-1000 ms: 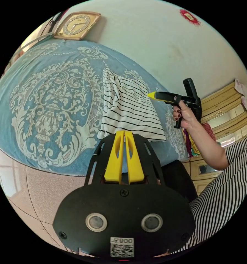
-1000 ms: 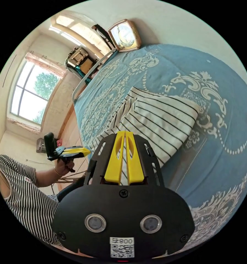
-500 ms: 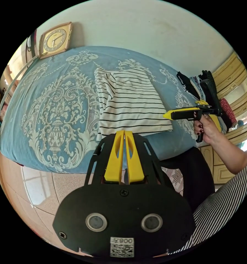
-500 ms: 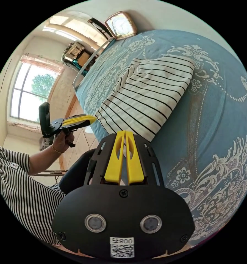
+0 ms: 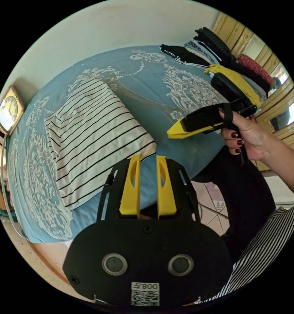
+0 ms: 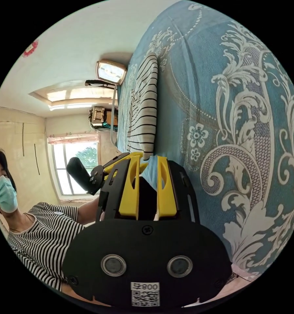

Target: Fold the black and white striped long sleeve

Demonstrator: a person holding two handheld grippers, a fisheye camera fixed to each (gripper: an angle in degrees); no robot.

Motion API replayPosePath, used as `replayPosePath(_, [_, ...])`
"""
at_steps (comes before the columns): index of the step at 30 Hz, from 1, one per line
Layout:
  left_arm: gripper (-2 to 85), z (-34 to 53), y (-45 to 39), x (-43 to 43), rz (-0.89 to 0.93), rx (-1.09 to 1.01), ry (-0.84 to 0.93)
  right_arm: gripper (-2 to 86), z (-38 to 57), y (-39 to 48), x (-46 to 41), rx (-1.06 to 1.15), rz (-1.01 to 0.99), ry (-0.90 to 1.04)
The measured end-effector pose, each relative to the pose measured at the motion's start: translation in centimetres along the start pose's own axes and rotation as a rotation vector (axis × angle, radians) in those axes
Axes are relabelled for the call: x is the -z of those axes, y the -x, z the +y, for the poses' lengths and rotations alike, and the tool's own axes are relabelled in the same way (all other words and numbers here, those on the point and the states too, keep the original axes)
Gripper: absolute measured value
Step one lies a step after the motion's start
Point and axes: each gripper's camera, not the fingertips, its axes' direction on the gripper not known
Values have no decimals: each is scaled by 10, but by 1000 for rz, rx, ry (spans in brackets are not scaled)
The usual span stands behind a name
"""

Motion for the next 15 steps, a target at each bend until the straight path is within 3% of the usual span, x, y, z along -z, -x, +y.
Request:
replayPosePath(2, [36, -8, -5, -6, -106, 1, 36, 97, 2, -15, 6, -24, -32, 9])
replayPosePath(15, [7, 40, 33, 9, 26, 91, -66, 83, -3, -45, 2, -27, -138, 100])
